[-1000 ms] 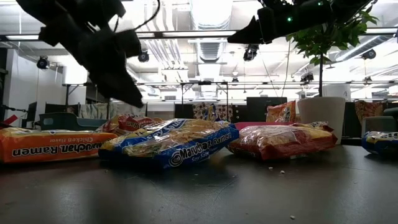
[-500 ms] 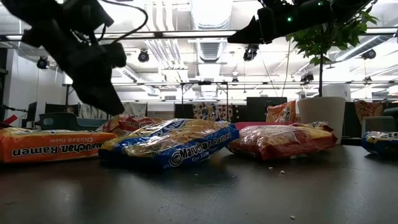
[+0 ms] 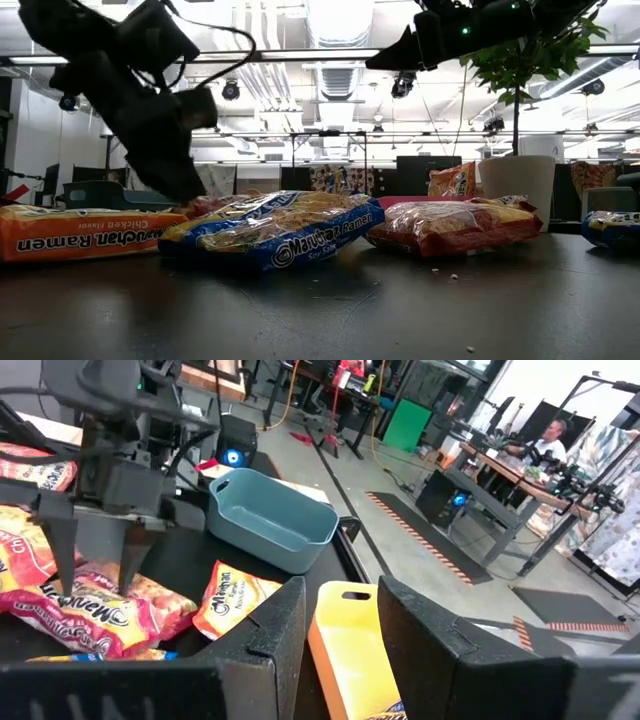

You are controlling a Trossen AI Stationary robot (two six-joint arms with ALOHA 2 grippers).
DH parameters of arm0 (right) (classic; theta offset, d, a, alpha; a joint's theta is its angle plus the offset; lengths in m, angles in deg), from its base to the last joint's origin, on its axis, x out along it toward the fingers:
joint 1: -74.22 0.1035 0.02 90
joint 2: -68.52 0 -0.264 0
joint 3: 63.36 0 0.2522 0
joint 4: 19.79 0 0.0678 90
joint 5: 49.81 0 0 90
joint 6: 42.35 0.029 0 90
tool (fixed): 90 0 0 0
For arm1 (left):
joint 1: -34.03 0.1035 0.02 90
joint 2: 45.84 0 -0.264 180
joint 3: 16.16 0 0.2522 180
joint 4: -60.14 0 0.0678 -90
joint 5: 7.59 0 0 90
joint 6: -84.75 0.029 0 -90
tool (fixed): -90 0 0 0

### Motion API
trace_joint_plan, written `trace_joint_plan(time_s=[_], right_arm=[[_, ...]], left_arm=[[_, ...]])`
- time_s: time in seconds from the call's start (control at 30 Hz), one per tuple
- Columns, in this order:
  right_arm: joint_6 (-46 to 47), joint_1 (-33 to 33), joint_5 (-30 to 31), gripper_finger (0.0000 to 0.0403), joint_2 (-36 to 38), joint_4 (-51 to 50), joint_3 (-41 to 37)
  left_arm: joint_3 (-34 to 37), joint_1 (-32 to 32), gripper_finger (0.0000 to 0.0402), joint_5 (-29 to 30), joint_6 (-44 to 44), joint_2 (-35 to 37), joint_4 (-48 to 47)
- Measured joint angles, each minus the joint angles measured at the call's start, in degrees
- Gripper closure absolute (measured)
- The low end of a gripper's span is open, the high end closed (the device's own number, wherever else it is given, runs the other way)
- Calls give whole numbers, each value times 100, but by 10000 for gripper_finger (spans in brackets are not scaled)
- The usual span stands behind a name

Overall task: Sort Maruchan noodles
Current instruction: Put the red noodle into the blue bin

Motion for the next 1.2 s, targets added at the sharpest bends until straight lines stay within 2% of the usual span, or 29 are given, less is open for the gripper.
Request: trace_joint_plan(time_s=[0.2, 0.37, 0.53, 0.67, 0.8, 1.03, 1.2], right_arm=[[-6, -1, 0, 287, 0, -16, 0], [-28, -1, -1, 287, 0, -32, 0], [-40, 0, -2, 287, 0, -37, 0], [-39, 0, -2, 287, 0, -37, 0], [-36, -1, -2, 287, 0, -36, 0], [-34, 1, -2, 287, 0, -35, 0], [-8, 1, -2, 287, 0, -31, 0]], left_arm=[[-197, 2, 203, -15, -10, 518, -777], [-159, 2, 200, -8, -535, 1007, -1050], [19, 9, 178, 205, -833, 1261, -1169], [345, 9, 155, 460, -1075, 1259, -877], [778, 9, 142, 483, -1126, 1216, -194], [1443, 9, 148, 503, -1409, 1097, 1070], [1536, 9, 159, 510, -1429, 911, 1300]])
